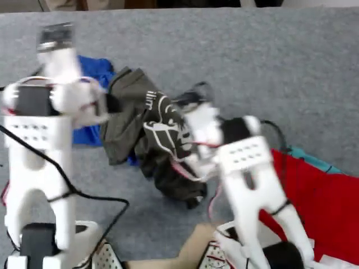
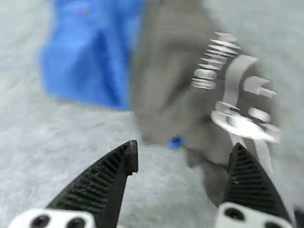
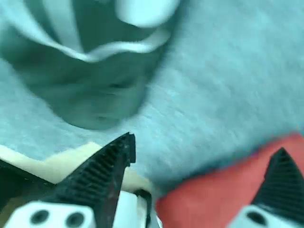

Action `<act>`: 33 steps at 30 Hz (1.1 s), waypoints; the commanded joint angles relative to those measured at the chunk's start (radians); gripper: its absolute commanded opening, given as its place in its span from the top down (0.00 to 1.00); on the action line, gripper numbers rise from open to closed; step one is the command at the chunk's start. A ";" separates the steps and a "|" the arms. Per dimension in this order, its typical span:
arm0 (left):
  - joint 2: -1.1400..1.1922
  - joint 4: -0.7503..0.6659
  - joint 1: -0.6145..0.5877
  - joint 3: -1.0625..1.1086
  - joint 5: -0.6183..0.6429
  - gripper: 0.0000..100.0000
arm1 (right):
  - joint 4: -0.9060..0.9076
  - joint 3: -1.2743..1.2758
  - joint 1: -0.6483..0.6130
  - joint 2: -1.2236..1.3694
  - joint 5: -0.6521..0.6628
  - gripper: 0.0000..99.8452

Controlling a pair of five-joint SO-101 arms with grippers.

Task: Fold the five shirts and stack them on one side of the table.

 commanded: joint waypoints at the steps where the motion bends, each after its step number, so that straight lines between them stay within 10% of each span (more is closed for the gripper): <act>1: 0.050 -0.210 -0.253 0.163 0.008 0.70 | -0.031 -0.157 -0.162 0.114 -0.081 0.58; 12: 0.415 -0.931 -0.275 0.514 0.229 0.73 | 0.101 -0.791 -0.189 0.924 -0.092 0.64; 18: 0.567 -0.945 -0.265 0.390 0.255 0.96 | 0.201 -1.109 -0.088 1.187 -0.092 1.00; 33: 0.812 -0.896 -0.697 -0.169 0.201 0.98 | 0.203 -1.087 0.231 0.905 -0.031 1.00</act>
